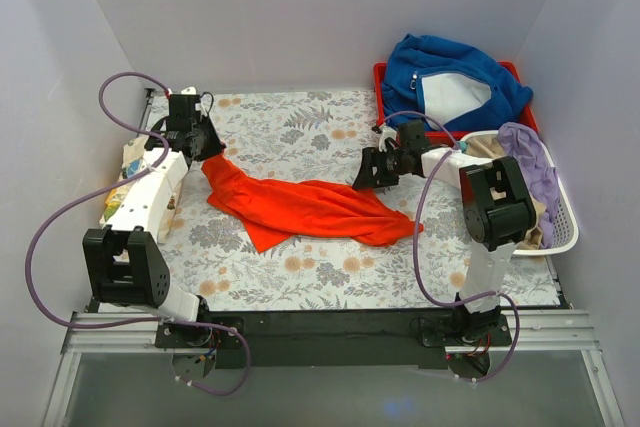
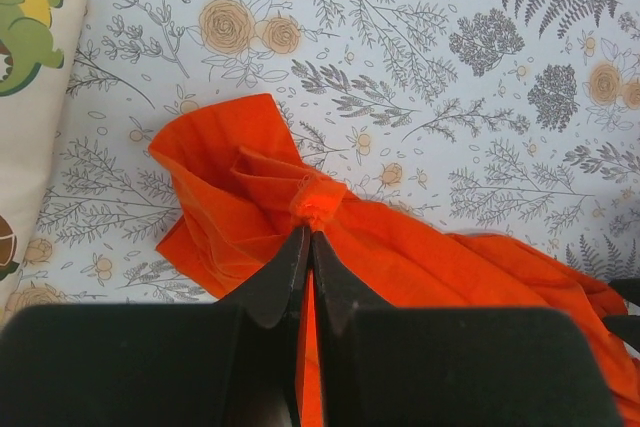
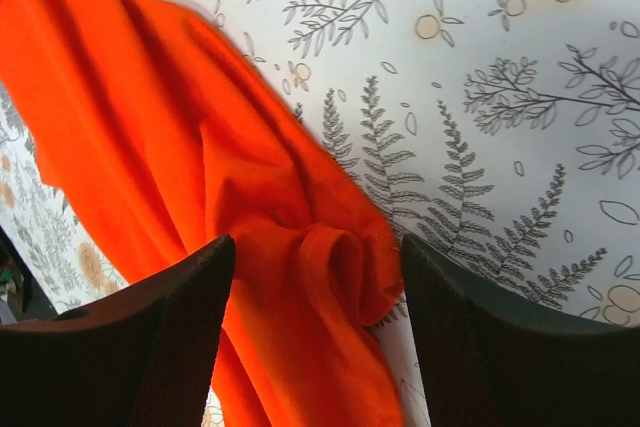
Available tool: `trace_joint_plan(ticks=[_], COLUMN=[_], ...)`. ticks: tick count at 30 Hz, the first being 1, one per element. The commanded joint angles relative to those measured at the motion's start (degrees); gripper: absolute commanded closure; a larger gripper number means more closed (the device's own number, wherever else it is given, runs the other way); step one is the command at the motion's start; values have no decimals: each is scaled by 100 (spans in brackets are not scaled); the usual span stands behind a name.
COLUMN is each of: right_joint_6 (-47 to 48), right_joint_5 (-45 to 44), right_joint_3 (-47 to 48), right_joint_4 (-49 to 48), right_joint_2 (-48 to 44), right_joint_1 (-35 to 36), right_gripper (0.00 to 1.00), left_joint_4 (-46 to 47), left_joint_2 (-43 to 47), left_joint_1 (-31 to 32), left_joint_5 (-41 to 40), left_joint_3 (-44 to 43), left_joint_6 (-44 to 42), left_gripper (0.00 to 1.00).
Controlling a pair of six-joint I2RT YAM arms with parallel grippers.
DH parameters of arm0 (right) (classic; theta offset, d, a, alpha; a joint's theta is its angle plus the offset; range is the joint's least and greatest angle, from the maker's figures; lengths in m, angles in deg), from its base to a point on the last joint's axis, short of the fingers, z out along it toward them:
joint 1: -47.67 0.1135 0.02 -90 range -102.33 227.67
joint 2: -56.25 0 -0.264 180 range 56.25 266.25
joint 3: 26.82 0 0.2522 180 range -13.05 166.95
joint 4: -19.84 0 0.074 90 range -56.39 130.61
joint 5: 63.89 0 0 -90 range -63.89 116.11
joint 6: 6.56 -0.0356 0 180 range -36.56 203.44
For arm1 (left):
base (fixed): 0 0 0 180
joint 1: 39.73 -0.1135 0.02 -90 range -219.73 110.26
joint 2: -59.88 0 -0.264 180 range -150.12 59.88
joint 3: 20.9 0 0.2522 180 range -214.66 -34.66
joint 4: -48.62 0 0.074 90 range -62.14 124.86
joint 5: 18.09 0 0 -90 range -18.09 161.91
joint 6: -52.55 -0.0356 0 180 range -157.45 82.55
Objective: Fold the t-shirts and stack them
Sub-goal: Flatten the tshirt out
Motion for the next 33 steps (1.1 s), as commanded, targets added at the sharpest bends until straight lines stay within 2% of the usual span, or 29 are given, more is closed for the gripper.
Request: trace_joint_plan(ticks=[1,2,4,5,6,8,9,10,15,18,20,21,25,29,33], right_joint_6=[248,309,336,336,345,336,336,319,328,354,441,442,617,740,802], right_joint_5=[343,422,484,484,484,554,572,546,318,37,-453,-587,-1045,-1378,-1897], right_joint_3=[-76,-23,-14,-5,12,47,56,56,30,12,4,3,117,31,-111], right_joint_4=[7,42,60,60,69,77,95,104,183,200,209,244,656,1079,1316], right_joint_2=[-345,-328,-275,-257,-240,-213,-204,-231,-599,-1301,-2195,-2199,-3191,-3754,-4545], right_joint_1=[50,67,94,94,111,112,112,112,112,120,120,120,112,112,112], right_gripper=[27,27,34,41,65,83,96,99,99,99,99,99,99,99,99], left_joint_4=[-15,-15,2,3,11,3,3,-15,-59,-111,-313,-375,-639,-806,-788], left_joint_2=[341,358,367,358,358,358,358,349,498,770,972,973,1385,1876,2554], left_joint_1=[-30,-30,-30,-30,-30,-30,-30,-30,-30,-30,-56,-73,-100,-109,-118], left_joint_5=[-93,-84,-67,-66,-58,21,30,48,-110,-356,-496,-523,-655,-874,-1481], left_joint_3=[79,87,88,105,105,123,131,149,219,132,-166,-289,-878,-1046,-1037], left_joint_6=[18,9,18,18,9,0,0,-17,9,70,70,70,53,149,141], left_gripper=[100,100,100,100,100,100,100,100,100,100,100,100,100,100,100])
